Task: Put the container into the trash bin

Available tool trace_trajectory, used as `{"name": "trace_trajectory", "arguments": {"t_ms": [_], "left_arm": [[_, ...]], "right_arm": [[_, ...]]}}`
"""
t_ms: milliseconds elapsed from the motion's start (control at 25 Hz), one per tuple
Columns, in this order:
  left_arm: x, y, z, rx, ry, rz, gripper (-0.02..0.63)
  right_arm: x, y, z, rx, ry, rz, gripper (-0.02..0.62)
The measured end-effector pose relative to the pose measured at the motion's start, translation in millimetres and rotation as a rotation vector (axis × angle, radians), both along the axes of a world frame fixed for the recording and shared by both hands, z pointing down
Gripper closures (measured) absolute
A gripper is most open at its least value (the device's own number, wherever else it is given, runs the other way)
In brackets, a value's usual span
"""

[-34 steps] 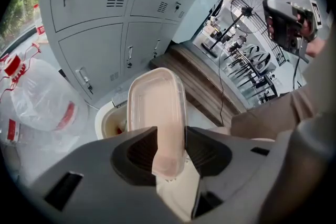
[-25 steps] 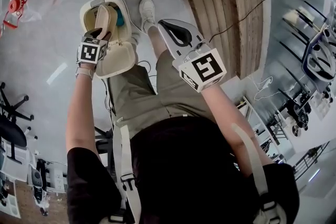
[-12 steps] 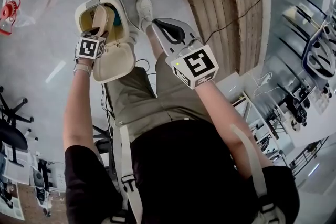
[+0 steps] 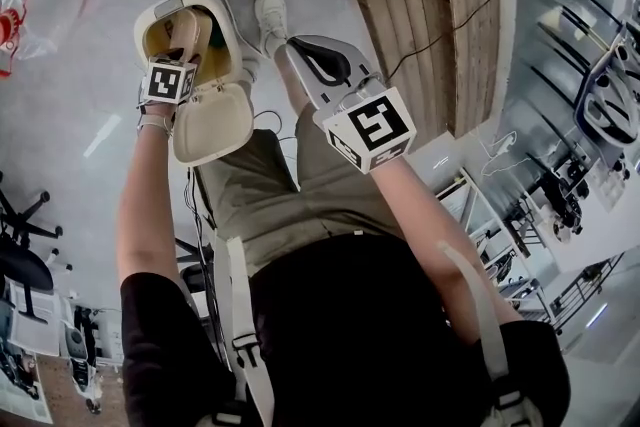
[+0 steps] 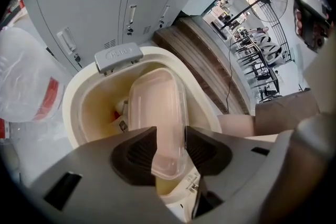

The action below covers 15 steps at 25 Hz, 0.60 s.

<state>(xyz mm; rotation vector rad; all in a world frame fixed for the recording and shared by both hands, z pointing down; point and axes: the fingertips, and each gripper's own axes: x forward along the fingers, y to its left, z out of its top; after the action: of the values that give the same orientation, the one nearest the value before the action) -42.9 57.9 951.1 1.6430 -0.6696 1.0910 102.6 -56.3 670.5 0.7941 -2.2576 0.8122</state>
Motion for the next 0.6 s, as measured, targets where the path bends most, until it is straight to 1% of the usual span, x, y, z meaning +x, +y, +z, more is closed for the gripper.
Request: {"name": "trace_trajectory", "arguments": {"t_ms": [160, 320, 360, 480, 600], "left_arm": [[0.2, 0.0, 5.9, -0.009, -0.002, -0.007, 0.436], [0.0, -3.3, 9.8, 0.007, -0.007, -0.007, 0.429], [0.6, -3.9, 10.6, 0.009, -0.006, -0.002, 0.423], [3.8, -4.3, 11.9, 0.010, -0.003, 0.012, 0.364], [4.1, -4.8, 9.9, 0.013, -0.011, 0.014, 0.356]], "right_arm": [[3.8, 2.9, 2.5, -0.001, 0.007, 0.001, 0.580], [4.7, 5.6, 2.8, -0.001, 0.005, 0.007, 0.580], [4.6, 6.3, 2.8, -0.001, 0.004, 0.006, 0.580], [4.9, 8.3, 3.0, -0.002, 0.004, 0.007, 0.580], [6.0, 10.5, 2.3, -0.003, 0.003, 0.011, 0.580]]}}
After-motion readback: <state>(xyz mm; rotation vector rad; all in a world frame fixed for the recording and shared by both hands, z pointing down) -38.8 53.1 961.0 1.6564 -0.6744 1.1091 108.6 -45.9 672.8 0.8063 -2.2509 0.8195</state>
